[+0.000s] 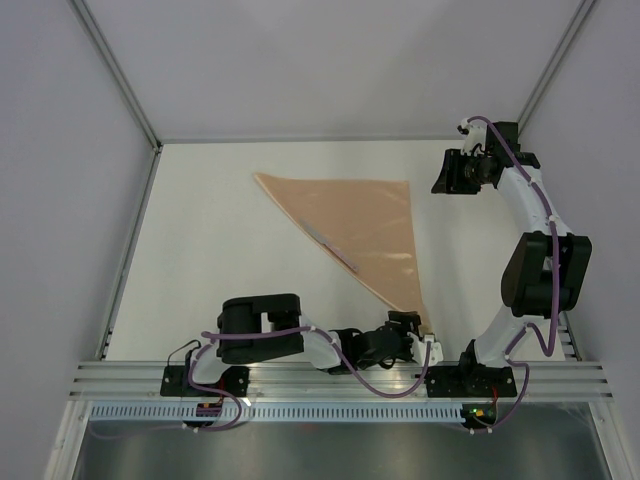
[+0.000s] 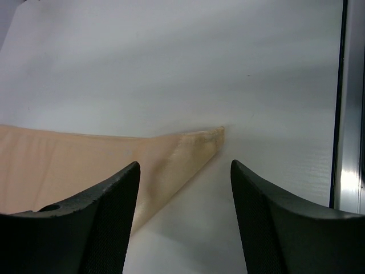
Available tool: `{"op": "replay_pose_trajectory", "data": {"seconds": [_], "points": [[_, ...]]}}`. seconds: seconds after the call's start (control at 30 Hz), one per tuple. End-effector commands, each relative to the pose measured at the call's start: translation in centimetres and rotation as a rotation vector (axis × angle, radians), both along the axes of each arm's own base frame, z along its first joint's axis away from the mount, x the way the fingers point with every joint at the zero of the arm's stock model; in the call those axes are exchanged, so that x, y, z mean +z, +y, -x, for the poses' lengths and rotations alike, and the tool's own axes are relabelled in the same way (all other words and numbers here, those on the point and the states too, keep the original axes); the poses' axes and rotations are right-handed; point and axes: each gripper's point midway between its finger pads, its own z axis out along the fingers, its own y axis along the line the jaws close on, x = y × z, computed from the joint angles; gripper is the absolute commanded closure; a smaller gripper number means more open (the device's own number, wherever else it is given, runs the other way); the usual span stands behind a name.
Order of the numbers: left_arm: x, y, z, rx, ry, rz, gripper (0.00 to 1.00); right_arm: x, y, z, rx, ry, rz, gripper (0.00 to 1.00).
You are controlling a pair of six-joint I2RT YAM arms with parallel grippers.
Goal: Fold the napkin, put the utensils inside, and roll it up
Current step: Fold the napkin at the center of the board.
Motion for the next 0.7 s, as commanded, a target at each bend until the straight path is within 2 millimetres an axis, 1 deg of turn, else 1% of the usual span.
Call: {"op": "replay_pose_trajectory", "data": {"seconds": [0.0,0.17,0.37,0.67], "points": [[-0.98,-0.34,0.05,-0.011,-0.041,-0.031,0.31,1.65,0.11,-0.32,-0.004,-0.054,-0.017,0.48],[-1.11,-0.62,0.08,-0.011,-0.042,-0.028,0.37,1.64,0.13,-0.34,-0.003,-0.056,-0.018,0.48],[-1.16,-0.87,-0.08,-0.005,-0.048,-0.026,0.49,1.55,0.22,-0.34,0.000,-0.054,-0.019,0.48],[-0.73,-1.11,-0.46,0.018,-0.056,-0.002,0.62,1.20,0.21,-0.32,0.000,-0.045,-0.023,0.48]]}}
